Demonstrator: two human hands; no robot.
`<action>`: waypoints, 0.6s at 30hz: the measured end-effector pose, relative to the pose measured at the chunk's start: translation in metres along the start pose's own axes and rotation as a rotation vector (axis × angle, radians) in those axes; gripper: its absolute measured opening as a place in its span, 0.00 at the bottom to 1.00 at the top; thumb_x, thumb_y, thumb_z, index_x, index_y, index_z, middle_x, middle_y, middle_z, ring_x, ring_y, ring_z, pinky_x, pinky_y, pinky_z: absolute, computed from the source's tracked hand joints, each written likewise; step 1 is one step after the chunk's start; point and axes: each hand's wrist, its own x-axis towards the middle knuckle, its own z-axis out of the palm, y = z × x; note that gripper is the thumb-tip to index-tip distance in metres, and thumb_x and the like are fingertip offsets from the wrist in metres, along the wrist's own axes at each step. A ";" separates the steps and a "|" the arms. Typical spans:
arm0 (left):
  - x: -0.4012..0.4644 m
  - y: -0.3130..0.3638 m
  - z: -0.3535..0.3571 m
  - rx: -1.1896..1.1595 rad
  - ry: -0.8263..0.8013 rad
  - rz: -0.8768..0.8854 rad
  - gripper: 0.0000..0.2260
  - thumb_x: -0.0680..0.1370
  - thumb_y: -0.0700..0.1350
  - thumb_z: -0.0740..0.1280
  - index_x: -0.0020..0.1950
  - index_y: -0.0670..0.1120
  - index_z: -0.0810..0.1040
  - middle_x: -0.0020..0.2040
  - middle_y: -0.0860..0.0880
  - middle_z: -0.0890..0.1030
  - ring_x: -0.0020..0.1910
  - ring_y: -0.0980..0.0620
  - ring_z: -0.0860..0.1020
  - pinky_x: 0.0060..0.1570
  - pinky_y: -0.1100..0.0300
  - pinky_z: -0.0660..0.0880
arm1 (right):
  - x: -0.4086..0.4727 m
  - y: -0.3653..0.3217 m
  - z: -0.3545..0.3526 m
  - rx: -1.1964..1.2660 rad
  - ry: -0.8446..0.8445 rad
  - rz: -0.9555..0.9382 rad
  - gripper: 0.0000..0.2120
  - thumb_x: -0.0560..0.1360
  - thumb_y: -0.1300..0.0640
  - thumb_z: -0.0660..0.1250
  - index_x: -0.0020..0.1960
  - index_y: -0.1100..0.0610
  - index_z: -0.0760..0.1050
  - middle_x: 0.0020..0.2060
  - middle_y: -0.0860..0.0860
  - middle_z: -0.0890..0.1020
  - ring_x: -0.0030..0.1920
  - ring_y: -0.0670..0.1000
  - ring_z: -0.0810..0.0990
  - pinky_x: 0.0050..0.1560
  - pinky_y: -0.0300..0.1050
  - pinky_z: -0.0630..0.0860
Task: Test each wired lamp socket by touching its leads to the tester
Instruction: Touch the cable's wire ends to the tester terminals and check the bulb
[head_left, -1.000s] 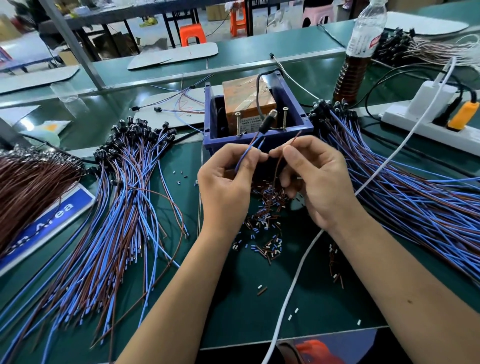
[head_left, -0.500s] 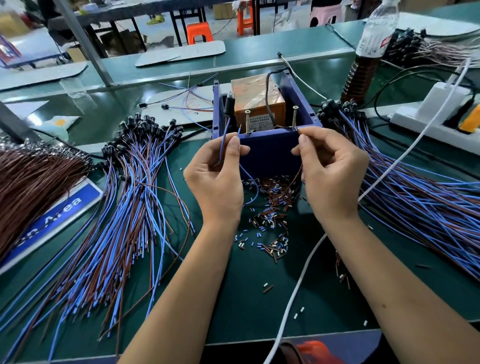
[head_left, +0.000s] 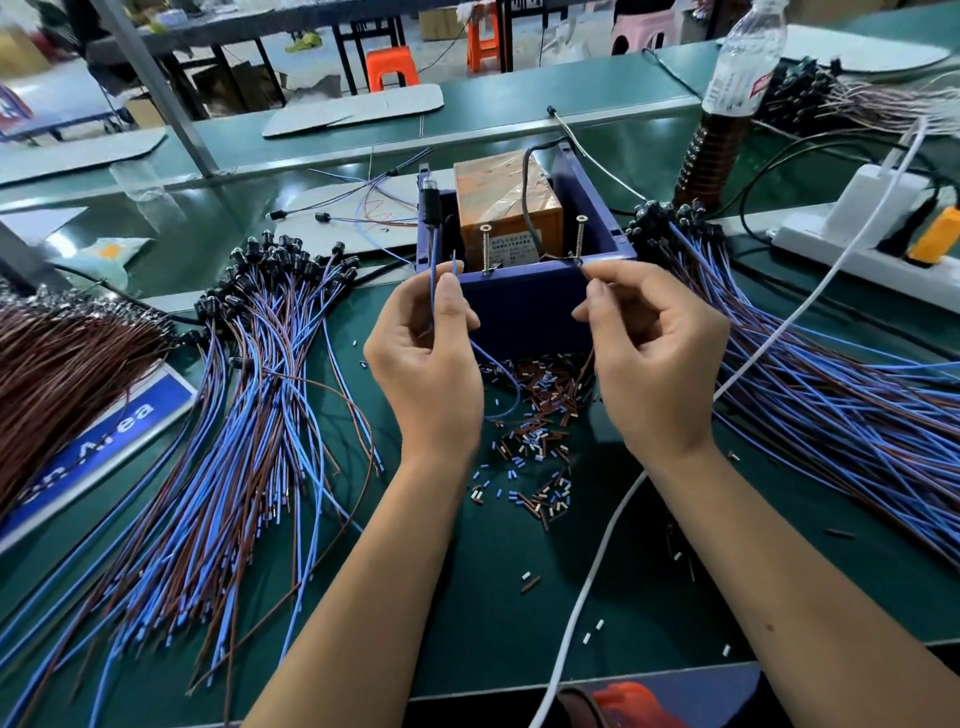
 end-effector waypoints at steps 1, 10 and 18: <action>-0.001 0.001 0.000 0.003 -0.024 0.007 0.07 0.83 0.46 0.67 0.51 0.46 0.84 0.33 0.52 0.77 0.31 0.53 0.72 0.35 0.58 0.69 | -0.002 -0.001 0.000 0.025 -0.043 0.001 0.06 0.82 0.61 0.68 0.55 0.58 0.84 0.39 0.47 0.85 0.37 0.45 0.84 0.39 0.36 0.76; -0.017 0.006 0.010 -0.063 -0.273 -0.109 0.11 0.81 0.42 0.71 0.41 0.38 0.81 0.27 0.46 0.74 0.20 0.51 0.69 0.20 0.62 0.66 | -0.013 -0.015 0.010 0.434 -0.368 0.381 0.04 0.84 0.65 0.64 0.51 0.64 0.74 0.34 0.53 0.81 0.26 0.52 0.79 0.20 0.43 0.73; -0.010 0.003 0.007 -0.195 -0.380 -0.291 0.08 0.78 0.40 0.73 0.40 0.40 0.82 0.28 0.42 0.75 0.22 0.47 0.70 0.23 0.50 0.72 | -0.013 -0.011 0.007 0.450 -0.368 0.414 0.05 0.83 0.65 0.67 0.50 0.67 0.76 0.30 0.52 0.80 0.26 0.49 0.79 0.22 0.41 0.74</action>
